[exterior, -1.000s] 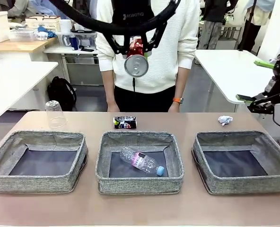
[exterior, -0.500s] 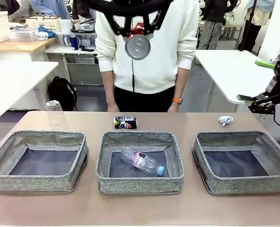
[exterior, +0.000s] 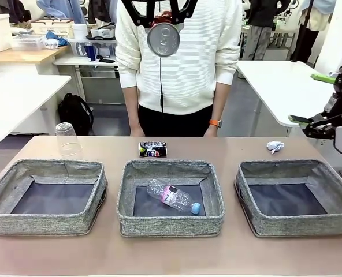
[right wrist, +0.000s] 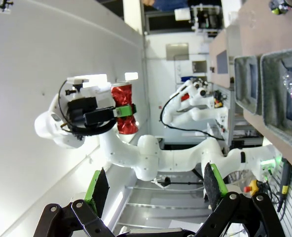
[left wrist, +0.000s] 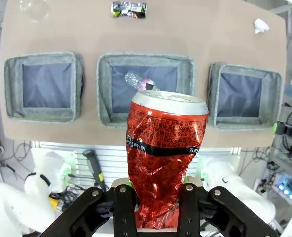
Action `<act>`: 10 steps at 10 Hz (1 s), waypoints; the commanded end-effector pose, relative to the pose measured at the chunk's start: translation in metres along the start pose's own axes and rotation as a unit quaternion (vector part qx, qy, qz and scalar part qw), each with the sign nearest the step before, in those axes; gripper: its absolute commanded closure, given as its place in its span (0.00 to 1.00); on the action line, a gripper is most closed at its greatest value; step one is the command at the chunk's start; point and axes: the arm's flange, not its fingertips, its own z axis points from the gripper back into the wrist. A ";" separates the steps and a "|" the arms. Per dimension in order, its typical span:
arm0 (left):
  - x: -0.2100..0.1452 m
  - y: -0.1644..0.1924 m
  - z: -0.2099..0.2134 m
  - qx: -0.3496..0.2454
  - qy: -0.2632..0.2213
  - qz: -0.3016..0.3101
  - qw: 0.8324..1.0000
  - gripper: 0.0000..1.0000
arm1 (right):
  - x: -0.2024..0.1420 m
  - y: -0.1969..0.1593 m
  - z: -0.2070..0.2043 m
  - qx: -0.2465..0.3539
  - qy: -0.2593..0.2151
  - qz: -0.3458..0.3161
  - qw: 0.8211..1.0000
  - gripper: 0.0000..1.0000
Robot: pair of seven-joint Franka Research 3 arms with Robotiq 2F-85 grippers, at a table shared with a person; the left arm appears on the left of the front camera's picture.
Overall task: Sort the waste into the appropriate baskets.
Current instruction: Pick up the waste item pointed out by the person, then place the picked waste into the Fabric basket indicated by the person.
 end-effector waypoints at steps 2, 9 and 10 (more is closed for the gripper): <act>-0.002 0.003 -0.001 0.002 -0.006 0.003 1.000 0.70 | -0.002 -0.001 0.002 -0.002 0.008 0.011 1.000 0.00; -0.002 0.003 -0.001 0.002 -0.006 0.003 1.000 0.70 | -0.002 -0.001 0.002 -0.002 0.008 0.011 1.000 0.00; -0.002 0.003 -0.001 0.002 -0.006 0.003 1.000 0.70 | -0.002 -0.001 0.002 -0.002 0.008 0.011 1.000 0.00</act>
